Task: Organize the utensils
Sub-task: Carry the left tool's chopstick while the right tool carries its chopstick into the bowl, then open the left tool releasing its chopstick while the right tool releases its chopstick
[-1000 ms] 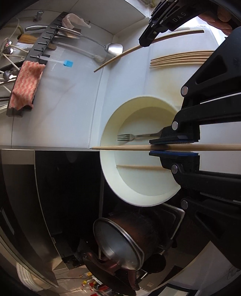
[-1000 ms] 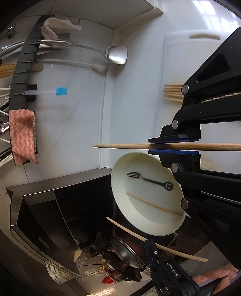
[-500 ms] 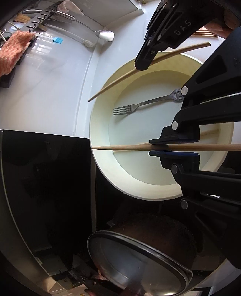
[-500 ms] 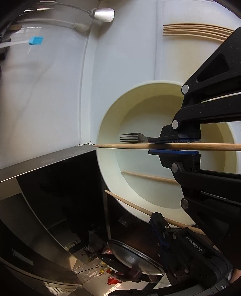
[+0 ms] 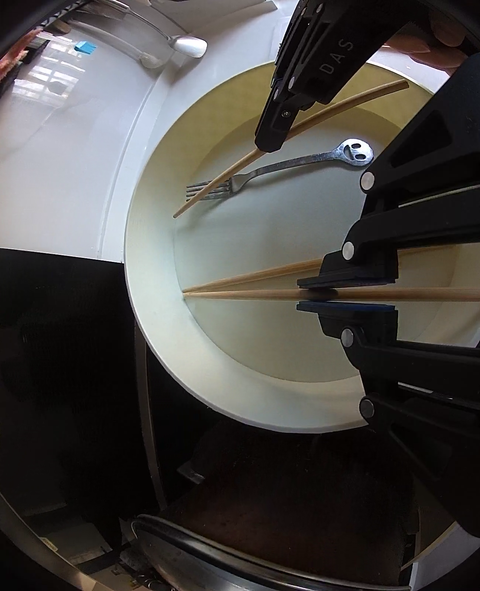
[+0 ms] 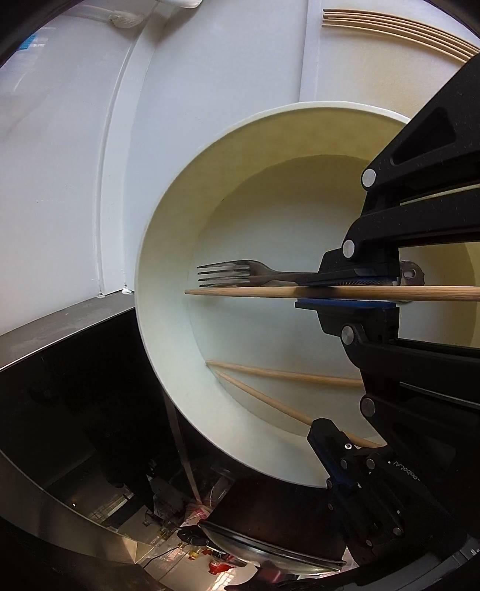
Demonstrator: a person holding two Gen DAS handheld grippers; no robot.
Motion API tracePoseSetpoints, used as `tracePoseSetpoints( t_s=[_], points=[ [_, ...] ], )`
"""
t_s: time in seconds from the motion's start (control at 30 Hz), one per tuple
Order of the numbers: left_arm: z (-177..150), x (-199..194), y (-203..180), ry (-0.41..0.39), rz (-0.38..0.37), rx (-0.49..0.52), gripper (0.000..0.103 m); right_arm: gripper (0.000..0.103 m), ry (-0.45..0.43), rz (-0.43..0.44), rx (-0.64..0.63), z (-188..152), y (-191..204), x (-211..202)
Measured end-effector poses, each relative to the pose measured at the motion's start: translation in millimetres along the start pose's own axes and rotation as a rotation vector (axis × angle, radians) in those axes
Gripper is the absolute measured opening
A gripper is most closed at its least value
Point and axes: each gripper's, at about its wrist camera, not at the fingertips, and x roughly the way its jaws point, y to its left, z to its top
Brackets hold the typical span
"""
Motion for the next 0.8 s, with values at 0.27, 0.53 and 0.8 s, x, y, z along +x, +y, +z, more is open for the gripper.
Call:
tracePoseSetpoints(
  t_s=[0.27, 0.53, 0.8],
  points=[
    [0.7, 11.5, 0.4, 0.038, 0.012, -0.002, 0.01, 0.008, 0.063, -0.009, -0.014, 0.5, 0.2, 13.0],
    [-4.5, -12.2, 8.6, -0.007, 0.052, -0.03, 0.068, 0.03, -0.035, -0.037, -0.066, 2.7, 2.6, -21.3],
    [-8.2, -30.6, 11.6, -0.034, 0.051, -0.041, 0.079, 0.041, -0.068, -0.077, -0.109, -0.8, 9.5, -41.0]
  ],
)
